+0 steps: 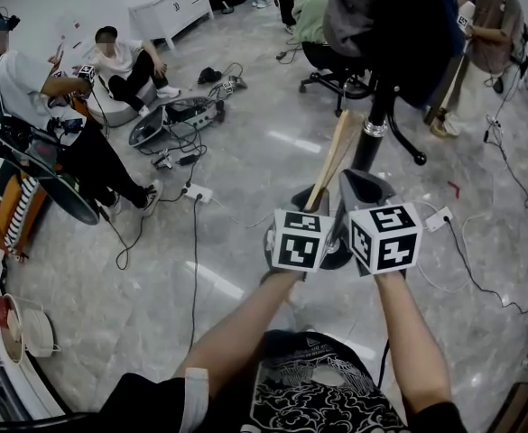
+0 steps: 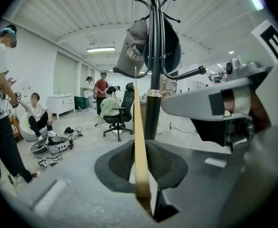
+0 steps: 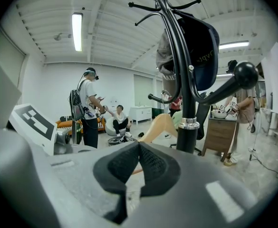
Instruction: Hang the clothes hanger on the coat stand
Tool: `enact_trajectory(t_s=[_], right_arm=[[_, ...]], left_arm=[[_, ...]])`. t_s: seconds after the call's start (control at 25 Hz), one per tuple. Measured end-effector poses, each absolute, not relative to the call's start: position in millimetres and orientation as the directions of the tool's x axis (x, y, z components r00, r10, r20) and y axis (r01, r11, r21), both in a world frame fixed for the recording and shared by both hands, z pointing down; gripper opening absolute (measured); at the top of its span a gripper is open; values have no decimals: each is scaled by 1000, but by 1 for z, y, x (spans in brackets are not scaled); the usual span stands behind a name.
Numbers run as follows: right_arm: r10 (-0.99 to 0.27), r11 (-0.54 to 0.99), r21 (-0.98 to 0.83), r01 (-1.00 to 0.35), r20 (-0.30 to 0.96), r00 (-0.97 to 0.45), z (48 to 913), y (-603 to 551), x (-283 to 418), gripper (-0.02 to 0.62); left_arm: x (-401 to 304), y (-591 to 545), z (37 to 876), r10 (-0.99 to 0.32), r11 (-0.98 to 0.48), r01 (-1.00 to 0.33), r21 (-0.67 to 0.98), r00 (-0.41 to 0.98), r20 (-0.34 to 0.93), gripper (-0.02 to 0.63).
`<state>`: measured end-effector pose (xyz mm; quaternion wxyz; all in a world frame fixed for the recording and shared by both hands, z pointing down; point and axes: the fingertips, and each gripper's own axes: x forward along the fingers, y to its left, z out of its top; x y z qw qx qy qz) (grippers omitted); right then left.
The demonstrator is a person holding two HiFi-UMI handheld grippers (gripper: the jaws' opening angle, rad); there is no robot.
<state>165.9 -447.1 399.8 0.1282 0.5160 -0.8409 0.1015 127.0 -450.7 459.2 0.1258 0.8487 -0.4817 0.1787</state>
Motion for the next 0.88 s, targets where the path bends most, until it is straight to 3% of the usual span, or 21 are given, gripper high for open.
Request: enact_trajectory(t_s=[0.88], right_arm=[[-841,440,-43,-897,330,-428,414,-424,171,0]], left_arm=[[125,-432,478,-767,-498,-866,37,461,446,54]])
